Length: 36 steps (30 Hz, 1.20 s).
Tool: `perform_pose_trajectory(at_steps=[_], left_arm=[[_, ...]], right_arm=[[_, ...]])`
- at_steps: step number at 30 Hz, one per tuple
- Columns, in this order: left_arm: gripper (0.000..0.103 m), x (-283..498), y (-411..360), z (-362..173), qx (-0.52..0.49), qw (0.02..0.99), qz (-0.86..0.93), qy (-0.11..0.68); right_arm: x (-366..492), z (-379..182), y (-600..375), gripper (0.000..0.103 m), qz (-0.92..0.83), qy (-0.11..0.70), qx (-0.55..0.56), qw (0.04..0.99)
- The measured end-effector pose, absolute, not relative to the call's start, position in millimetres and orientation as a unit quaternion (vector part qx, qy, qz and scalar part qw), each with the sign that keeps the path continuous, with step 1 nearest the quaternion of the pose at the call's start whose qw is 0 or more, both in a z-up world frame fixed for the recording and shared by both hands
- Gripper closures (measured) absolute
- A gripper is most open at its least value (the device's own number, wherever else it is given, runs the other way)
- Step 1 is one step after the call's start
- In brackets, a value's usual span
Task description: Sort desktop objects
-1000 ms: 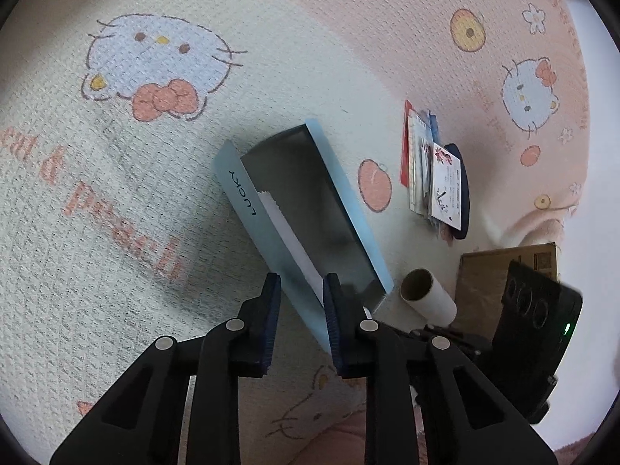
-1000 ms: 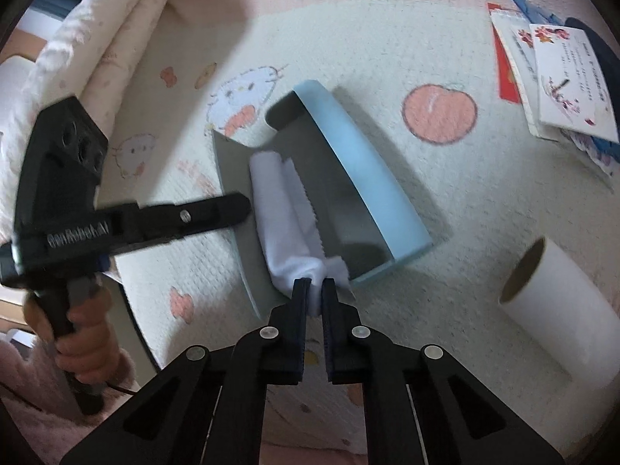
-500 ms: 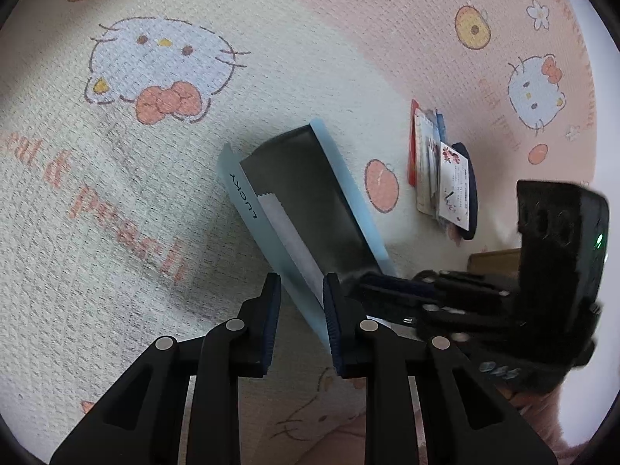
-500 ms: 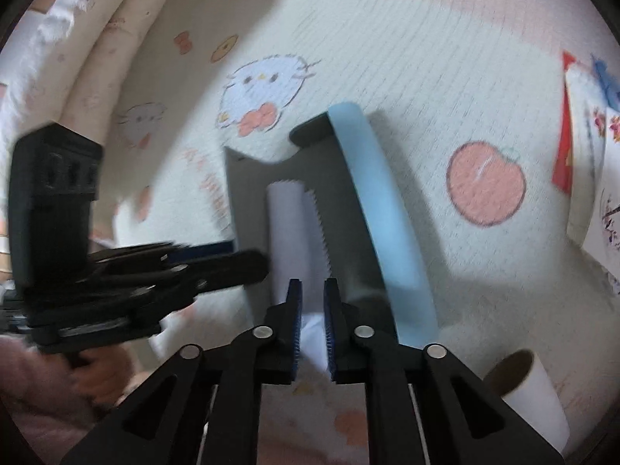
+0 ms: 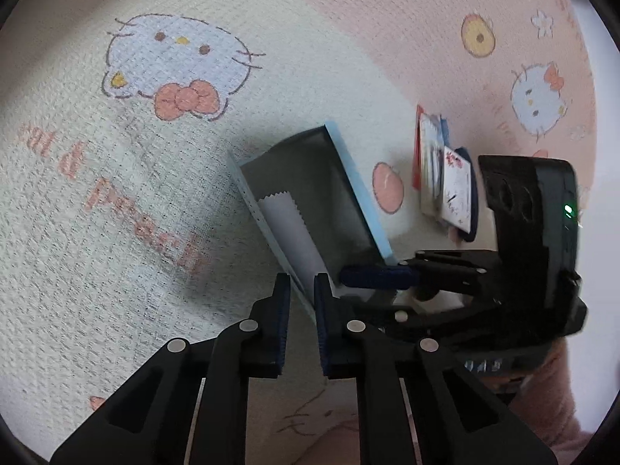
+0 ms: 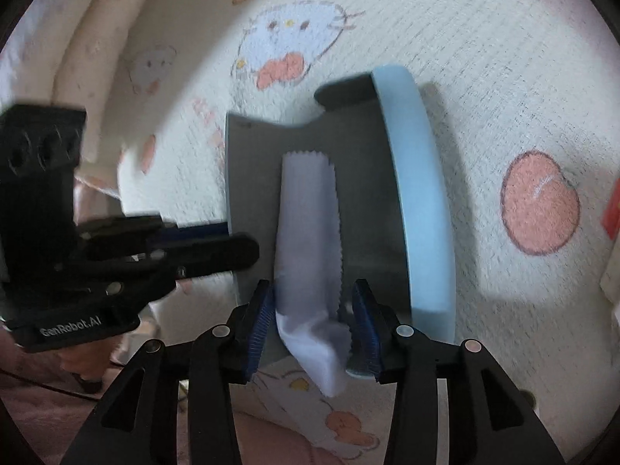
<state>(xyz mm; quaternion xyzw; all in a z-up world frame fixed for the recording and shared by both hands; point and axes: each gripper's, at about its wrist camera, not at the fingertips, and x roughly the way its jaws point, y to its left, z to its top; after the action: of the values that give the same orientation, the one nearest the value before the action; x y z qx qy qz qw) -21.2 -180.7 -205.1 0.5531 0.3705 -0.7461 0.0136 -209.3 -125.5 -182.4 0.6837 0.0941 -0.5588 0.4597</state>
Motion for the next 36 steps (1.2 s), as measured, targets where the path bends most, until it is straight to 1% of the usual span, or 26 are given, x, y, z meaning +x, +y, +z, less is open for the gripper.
perform_pose_trajectory(at_steps=[3, 5, 7, 9, 10, 11, 12, 14, 17, 19, 22, 30, 33, 36], left_arm=[[0.089, -22.0, -182.7, -206.2, 0.552, 0.01, -0.743, 0.379], [0.089, -21.8, -182.4, -206.8, 0.552, 0.01, -0.742, 0.38], [0.089, -20.9, -184.0, -207.8, 0.552, 0.013, -0.739, 0.386], [0.089, -20.8, -185.7, -207.3, 0.547, 0.011, -0.738, 0.395], [0.089, -19.7, -187.7, -205.9, 0.543, 0.015, -0.74, 0.398], [0.089, -18.6, -189.8, -203.6, 0.537, 0.016, -0.742, 0.401], [0.089, -17.6, -192.3, -200.8, 0.53, 0.015, -0.745, 0.405], [0.087, -17.5, -197.5, -194.9, 0.521, 0.009, -0.75, 0.407], [0.086, -19.1, -200.3, -191.2, 0.522, 0.016, -0.757, 0.393], [0.086, -20.0, -201.5, -195.0, 0.53, 0.022, -0.753, 0.389], [0.086, -18.7, -204.7, -198.5, 0.527, 0.021, -0.746, 0.406], [0.085, -22.2, -201.4, -195.9, 0.528, 0.019, -0.75, 0.399], [0.085, -21.7, -202.4, -195.1, 0.529, 0.022, -0.748, 0.401], [0.085, -20.9, -203.1, -195.9, 0.529, 0.024, -0.746, 0.405]], right_arm=[[-215.0, -188.7, -122.1, 0.064, -0.55, 0.078, 0.696, 0.455], [-212.0, -188.3, -122.6, 0.064, -0.553, 0.088, 0.691, 0.456], [-206.7, -186.4, -124.9, 0.067, -0.565, 0.102, 0.681, 0.454], [-198.3, -183.1, -133.8, 0.071, -0.574, 0.14, 0.666, 0.455], [-197.8, -182.6, -134.5, 0.073, -0.576, 0.147, 0.664, 0.454], [-198.1, -183.0, -134.4, 0.087, -0.576, 0.144, 0.666, 0.452], [-198.6, -185.5, -132.7, 0.095, -0.575, 0.14, 0.669, 0.449], [-195.5, -189.8, -133.1, 0.098, -0.587, 0.149, 0.665, 0.438], [-180.3, -185.0, -142.7, 0.1, -0.605, 0.175, 0.64, 0.441], [-184.4, -184.8, -148.1, 0.101, -0.606, 0.169, 0.641, 0.44], [-195.7, -181.8, -149.2, 0.101, -0.62, 0.155, 0.641, 0.426], [-220.0, -154.4, -142.7, 0.101, -0.665, 0.14, 0.611, 0.406], [-227.8, -154.7, -136.3, 0.101, -0.671, 0.122, 0.613, 0.4], [-221.7, -161.5, -135.4, 0.1, -0.665, 0.129, 0.619, 0.398]])
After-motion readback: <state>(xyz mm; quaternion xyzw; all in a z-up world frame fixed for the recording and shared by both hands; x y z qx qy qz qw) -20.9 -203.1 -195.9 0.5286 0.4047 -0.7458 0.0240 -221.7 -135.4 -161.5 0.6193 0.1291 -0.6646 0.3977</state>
